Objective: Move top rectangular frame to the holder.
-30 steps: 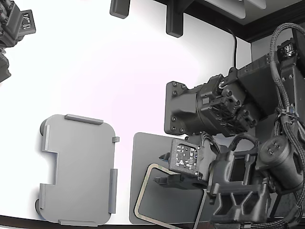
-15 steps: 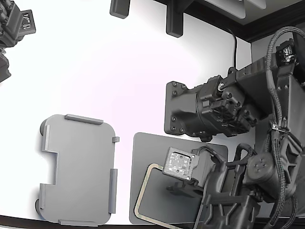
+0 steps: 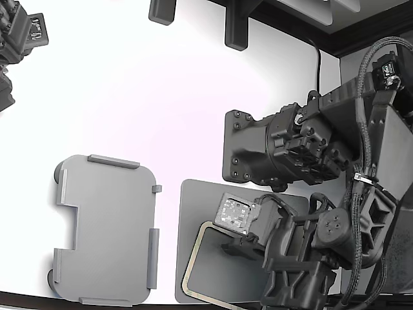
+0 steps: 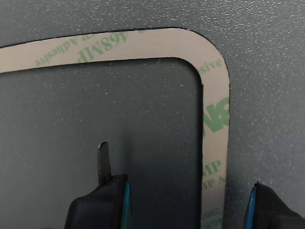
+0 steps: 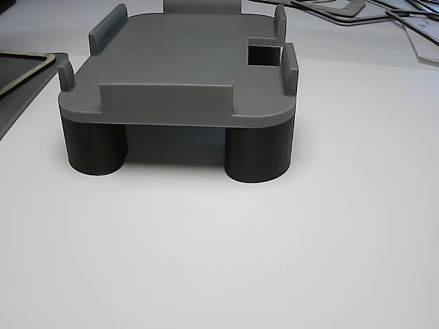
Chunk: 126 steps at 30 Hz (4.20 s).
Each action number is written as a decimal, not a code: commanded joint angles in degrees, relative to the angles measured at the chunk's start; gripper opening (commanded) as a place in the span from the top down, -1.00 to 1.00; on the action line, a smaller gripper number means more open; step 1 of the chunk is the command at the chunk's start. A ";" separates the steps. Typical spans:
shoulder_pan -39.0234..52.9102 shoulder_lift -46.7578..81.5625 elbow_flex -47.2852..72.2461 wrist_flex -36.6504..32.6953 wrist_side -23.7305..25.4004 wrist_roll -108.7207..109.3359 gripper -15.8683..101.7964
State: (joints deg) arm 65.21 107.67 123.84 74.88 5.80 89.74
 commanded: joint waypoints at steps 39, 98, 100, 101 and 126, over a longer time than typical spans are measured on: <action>-1.23 2.81 5.80 -3.34 -0.26 0.35 -0.06; -34.54 -29.09 -55.37 19.95 1.41 35.95 0.91; -34.72 -29.27 -55.02 19.95 1.14 35.95 0.91; -34.80 -29.27 -54.67 19.95 0.97 35.86 0.91; -36.65 -27.86 -48.60 19.86 0.44 33.84 0.91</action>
State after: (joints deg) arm 29.44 77.87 76.20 94.31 6.42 123.49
